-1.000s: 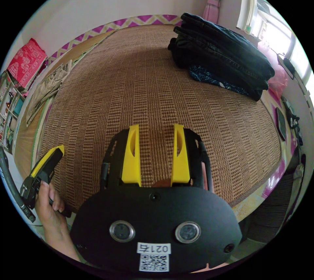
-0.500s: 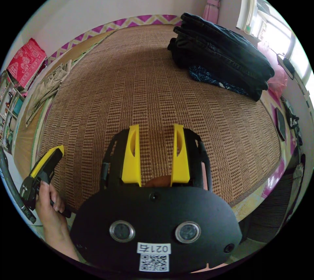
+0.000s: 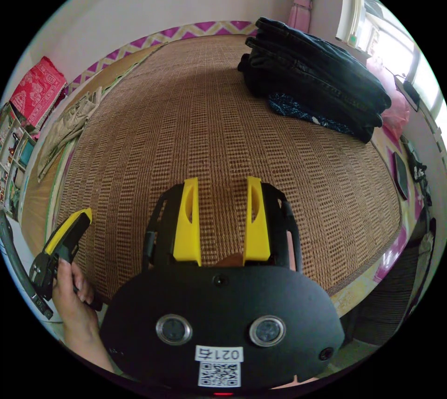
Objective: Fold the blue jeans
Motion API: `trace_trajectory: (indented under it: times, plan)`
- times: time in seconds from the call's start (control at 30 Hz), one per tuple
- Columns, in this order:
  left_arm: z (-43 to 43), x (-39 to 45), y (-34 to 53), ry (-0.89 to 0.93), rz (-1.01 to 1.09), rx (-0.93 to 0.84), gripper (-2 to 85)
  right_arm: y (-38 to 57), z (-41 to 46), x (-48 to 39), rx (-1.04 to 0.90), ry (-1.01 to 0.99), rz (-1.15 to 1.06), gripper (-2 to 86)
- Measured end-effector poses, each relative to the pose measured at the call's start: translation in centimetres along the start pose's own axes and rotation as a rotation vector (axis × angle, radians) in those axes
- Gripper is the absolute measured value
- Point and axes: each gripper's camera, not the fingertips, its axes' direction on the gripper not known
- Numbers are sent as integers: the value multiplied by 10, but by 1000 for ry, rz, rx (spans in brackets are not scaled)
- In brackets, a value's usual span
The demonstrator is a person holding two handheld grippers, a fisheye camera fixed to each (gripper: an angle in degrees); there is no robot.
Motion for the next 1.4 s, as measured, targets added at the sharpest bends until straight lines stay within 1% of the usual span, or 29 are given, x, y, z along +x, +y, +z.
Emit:
trace_trajectory:
  times: [0.37,0.53,0.7,0.87,1.17,1.4]
  plan:
    - [-3,6,0,-27,17,1,43,-5,3,6,1,-1,0,140]
    - [-5,8,0,-42,30,1,37,-7,4,12,5,-31,-3,149]
    - [-7,5,-1,-34,29,1,23,-11,8,5,-4,-13,-88,168]
    - [-9,7,-1,-35,66,0,-6,-17,10,13,-4,-29,-86,166]
    - [-15,5,1,-85,80,2,-10,-24,13,17,-2,-20,-83,163]
    - [-21,-14,3,-42,48,4,-8,-30,14,25,5,-57,-81,166]
